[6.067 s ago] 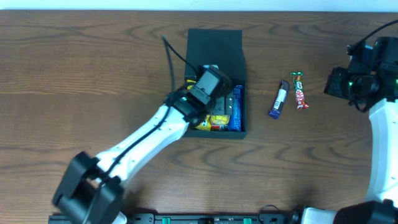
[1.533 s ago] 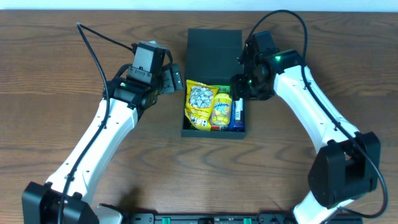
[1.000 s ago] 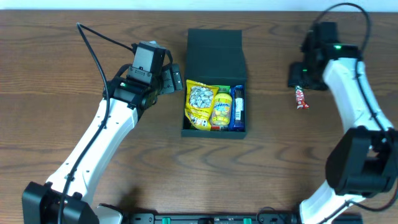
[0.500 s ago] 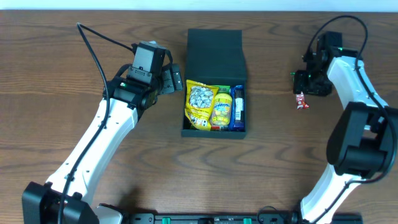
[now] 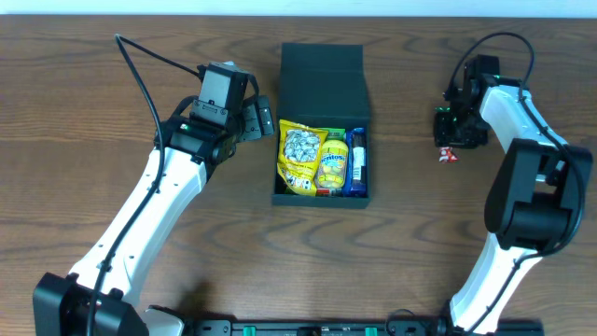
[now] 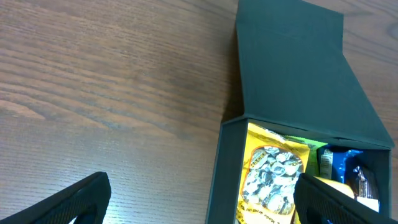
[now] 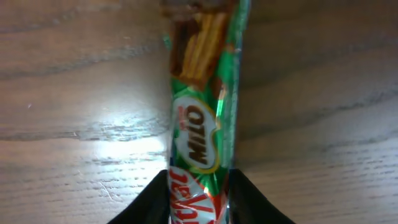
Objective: Pack container
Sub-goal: 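Grasp the KitKat Milo bar with the right gripper, then place the KitKat bar into the box and release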
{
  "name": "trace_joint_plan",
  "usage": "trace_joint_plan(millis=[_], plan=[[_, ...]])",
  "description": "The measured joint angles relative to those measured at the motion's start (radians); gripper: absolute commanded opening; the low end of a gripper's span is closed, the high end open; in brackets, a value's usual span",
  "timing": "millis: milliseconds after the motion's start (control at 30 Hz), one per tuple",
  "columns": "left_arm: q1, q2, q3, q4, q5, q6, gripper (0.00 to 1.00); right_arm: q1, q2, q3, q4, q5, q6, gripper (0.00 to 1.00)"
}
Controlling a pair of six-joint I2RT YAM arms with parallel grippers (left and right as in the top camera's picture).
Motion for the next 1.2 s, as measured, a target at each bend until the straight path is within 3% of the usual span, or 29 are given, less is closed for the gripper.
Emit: trace_joint_plan(millis=[67,400,600,833,1100,1200], plan=[[0.0,0.0,0.0,0.0,0.0,0.0,0.95,0.0,0.0,0.0,0.005,0.0,0.0,0.16],[0.0,0.0,0.0,0.0,0.0,0.003,0.95,0.0,0.0,0.02,-0.037,-0.009,0.003,0.02],[0.0,0.0,0.0,0.007,-0.02,0.042,0.95,0.04,-0.028,0.176,-0.116,-0.058,-0.047,0.02],[0.053,-0.045,0.0,0.041,-0.037,0.101,0.95,0.269,-0.188,0.278,-0.158,-0.106,-0.348,0.02],[0.162,-0.32,0.0,0.003,-0.052,0.134,0.95,0.489,-0.196,0.235,-0.185,-0.132,-0.705,0.02],[0.169,-0.364,0.0,-0.023,-0.052,0.137,0.95,0.511,-0.195,0.215,-0.162,-0.132,-0.802,0.1]])
